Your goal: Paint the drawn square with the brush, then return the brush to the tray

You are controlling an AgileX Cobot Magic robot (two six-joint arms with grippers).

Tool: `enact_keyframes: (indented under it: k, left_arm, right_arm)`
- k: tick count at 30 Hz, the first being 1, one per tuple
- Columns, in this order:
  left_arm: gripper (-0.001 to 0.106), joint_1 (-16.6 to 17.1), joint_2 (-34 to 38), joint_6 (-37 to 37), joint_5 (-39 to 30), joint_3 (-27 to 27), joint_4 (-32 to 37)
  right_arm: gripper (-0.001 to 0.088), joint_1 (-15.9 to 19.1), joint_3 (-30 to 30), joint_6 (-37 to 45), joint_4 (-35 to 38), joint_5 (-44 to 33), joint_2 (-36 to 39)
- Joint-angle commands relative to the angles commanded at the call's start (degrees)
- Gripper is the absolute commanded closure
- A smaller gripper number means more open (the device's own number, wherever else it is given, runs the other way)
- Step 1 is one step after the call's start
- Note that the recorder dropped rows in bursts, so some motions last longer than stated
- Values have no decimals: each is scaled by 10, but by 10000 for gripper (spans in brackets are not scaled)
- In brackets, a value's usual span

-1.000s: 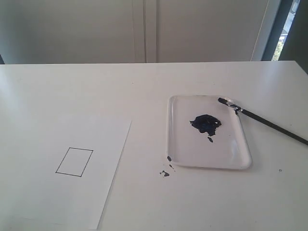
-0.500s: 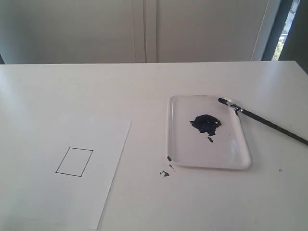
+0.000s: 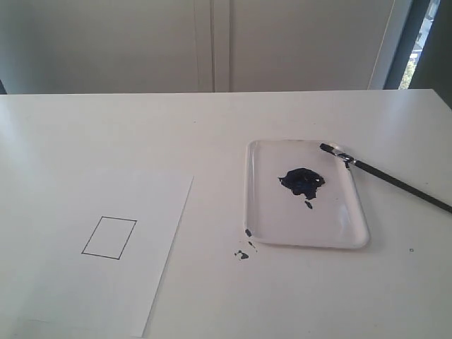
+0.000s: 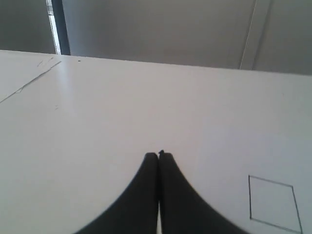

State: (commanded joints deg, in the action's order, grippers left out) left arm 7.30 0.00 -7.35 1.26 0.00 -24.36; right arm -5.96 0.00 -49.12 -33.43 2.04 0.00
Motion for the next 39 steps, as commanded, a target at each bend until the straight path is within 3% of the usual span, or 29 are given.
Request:
enact_keyframes:
  k: [10,16,20,23,26,31,39]
  left_arm:
    - [1053,0,0,3,86,0,0]
    - [1053,0,0,150,107,0,-2]
    - [1053,0,0,184,92,0,-2]
    - [1053,0,0,191,35,0,-2]
    - [1053,0,0,189,-36,-35,16]
    - [1053,0,0,159,-62,-109,19]
    - [1053,0,32,147,-106,-215,12]
  right_arm:
    - [868,0,0,-1,4,33,0]
    - [868,0,0,-12,5,84,0]
    - [868,0,0,-20,7,153,0]
    - [868,0,0,-34,8,198,0]
    - [868,0,0,-41,8,239,0]
    - [868,0,0,-99,-5,237,0]
    - [868,0,-52,-190,-141,240,0]
